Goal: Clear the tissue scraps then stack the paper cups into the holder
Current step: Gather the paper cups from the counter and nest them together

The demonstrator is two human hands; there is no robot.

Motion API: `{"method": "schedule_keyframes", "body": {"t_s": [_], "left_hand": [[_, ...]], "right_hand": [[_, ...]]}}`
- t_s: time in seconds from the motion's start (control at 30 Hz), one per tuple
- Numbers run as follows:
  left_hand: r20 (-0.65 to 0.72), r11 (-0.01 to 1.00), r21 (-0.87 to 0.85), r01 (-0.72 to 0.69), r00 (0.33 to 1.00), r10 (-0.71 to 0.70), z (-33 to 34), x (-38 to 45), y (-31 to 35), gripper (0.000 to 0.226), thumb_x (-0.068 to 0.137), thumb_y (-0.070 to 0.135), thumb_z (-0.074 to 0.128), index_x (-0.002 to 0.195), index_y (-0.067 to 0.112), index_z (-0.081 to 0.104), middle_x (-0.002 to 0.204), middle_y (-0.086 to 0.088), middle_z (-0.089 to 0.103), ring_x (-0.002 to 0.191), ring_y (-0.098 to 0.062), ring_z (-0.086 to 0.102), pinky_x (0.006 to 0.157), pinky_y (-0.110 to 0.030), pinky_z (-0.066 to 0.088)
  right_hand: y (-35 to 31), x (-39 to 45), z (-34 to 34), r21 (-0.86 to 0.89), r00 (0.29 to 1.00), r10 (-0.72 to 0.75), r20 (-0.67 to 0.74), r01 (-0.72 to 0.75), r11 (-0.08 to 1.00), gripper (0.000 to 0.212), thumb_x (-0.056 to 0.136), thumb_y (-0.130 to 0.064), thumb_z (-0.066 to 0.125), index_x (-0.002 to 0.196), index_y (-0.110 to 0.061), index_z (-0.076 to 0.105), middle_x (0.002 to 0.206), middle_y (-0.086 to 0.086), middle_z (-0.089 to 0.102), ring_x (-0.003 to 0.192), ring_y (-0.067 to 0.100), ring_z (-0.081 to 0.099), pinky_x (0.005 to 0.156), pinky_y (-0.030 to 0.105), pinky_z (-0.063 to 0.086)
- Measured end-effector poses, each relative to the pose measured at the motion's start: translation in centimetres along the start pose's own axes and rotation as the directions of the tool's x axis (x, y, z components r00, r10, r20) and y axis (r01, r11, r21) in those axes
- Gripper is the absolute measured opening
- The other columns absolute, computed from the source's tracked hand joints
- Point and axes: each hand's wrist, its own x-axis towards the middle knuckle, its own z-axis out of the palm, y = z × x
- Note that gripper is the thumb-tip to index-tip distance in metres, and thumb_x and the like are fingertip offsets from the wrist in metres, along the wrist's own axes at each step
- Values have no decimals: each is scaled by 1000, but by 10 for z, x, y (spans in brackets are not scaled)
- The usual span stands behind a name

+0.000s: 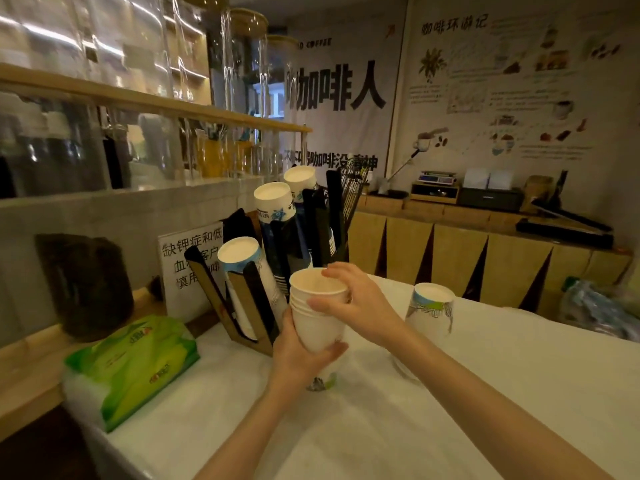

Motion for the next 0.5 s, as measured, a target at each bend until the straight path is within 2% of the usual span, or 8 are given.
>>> {"method": "schedule_keyframes", "body": {"t_s": [0.03,0.17,0.23,0.3,0.4,0.5], "left_hand": [[12,1000,1,1,1000,-1,0,0,-2,100,55,34,84,135,26,24,122,2,51,110,-19,52,92,-38,49],[79,999,29,-19,997,17,-1,-1,-7,101,56,33,83,136,26,21,118,7,47,105,-12,47,86,-29,45],[116,999,42,-33,993,28,-2,-3,-9,103,56,31,84,136,26,21,118,9,45,107,-11,46,87,-27,43],[168,997,64,-41,985,30,-7,-3,-13,105,56,29,84,138,25,18,120,10,43,110,-10,45,87,-24,42],[276,993,111,-48,961,16,-9,-5,-15,113,57,26,83,140,28,8,123,9,43,114,-11,45,87,-21,42],[263,993,80,-84,963,60,-8,-1,0,105,57,25,83,138,31,17,116,16,49,105,-3,51,83,-18,46]], "right_hand": [[3,-2,2,12,1000,7,13,-7,1000,67,75,-50,64,132,-21,47,140,-4,43,126,12,40,107,36,37],[8,-7,-2,57,998,15,68,-19,998,66,80,-47,61,138,-23,39,145,-5,37,125,5,31,101,23,26],[11,-8,-5,0,996,4,88,-4,1000,72,76,-47,65,139,-25,38,147,-7,34,131,7,29,103,23,24],[8,-8,-7,-50,994,1,105,4,999,77,71,-46,71,138,-25,38,147,-7,33,133,9,29,103,24,25],[0,-5,-15,-34,991,25,131,-20,999,83,69,-39,75,139,-21,34,144,-3,34,131,14,34,97,23,31],[-6,-5,-36,-19,996,32,80,-30,999,88,71,-33,75,143,-21,27,144,-2,35,129,16,37,96,26,35]]}}
